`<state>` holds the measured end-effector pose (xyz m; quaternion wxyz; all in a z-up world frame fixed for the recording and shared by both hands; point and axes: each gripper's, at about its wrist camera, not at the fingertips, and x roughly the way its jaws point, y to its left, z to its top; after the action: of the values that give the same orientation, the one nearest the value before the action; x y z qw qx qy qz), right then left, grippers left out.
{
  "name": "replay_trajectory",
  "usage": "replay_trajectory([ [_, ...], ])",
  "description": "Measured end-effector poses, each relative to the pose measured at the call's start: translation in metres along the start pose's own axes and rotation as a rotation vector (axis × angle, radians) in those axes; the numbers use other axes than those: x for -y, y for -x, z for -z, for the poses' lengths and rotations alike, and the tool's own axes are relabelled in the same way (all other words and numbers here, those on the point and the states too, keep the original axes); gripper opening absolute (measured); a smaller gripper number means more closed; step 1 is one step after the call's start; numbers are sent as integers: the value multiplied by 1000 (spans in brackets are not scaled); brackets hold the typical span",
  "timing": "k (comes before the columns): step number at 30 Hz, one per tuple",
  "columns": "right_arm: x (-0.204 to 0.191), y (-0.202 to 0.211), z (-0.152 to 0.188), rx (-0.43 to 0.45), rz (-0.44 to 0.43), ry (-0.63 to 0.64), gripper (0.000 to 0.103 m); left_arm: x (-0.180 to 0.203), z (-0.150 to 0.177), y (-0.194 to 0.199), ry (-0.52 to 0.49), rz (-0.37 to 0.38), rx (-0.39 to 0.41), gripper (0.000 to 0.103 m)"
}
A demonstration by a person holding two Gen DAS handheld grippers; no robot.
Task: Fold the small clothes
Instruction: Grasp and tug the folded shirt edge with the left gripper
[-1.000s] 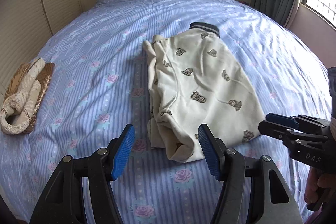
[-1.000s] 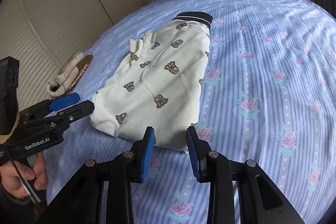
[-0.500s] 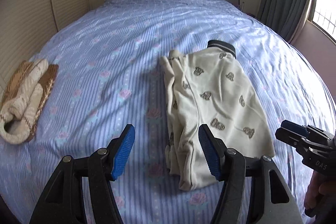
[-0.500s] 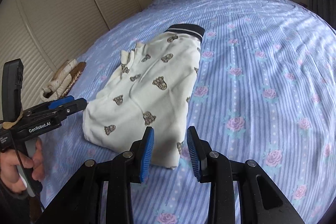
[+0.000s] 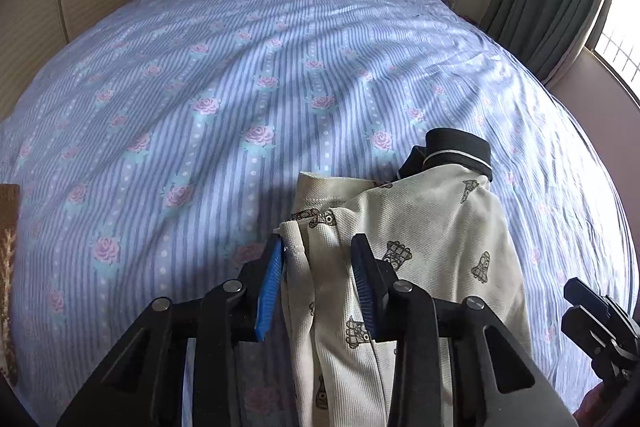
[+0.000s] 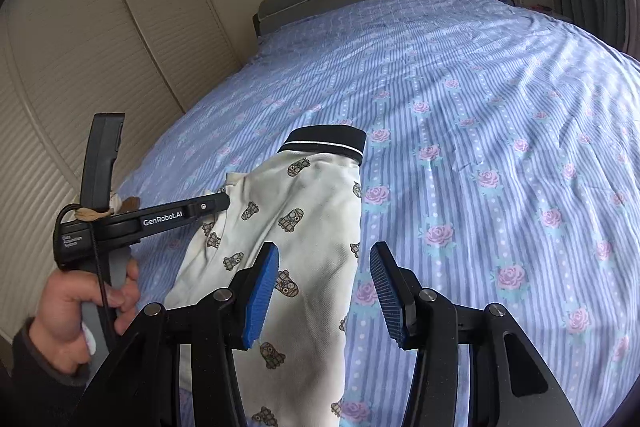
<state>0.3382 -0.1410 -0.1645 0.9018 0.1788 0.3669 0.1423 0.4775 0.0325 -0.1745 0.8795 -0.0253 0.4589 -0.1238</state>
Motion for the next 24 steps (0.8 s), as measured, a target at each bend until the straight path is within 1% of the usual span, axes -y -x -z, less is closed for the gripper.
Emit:
replay_trajectory([
  [1,1,-2,1,0,-6,-1,49,-1,1,-3,4,5,-5,27],
  [3,3,-6,4,4,-9,1,49,-2,2,-6,11,7,-14,26],
  [4,4,-7,5,6,-13,1,49,-3,3,-6,12,10,-11,20],
  [7,9,-6,8,22,-27,-13,49,3,3,-2,-25,-7,0,8],
  [11,19,1,11,66,-45,-29,49,13,-2,10,-82,-14,18,6],
  [15,27,8,11,115,-51,-28,49,26,-16,24,-134,-15,46,6],
  [19,35,6,7,114,-75,-67,49,35,-33,30,-183,-42,83,6],
  [20,36,5,5,117,-78,-76,49,34,-36,26,-190,-53,77,6],
  [22,35,0,-3,106,-94,-82,50,27,-38,9,-185,-64,29,6],
  [24,29,-8,-5,94,-100,-55,50,21,-33,-8,-178,-66,-13,7],
])
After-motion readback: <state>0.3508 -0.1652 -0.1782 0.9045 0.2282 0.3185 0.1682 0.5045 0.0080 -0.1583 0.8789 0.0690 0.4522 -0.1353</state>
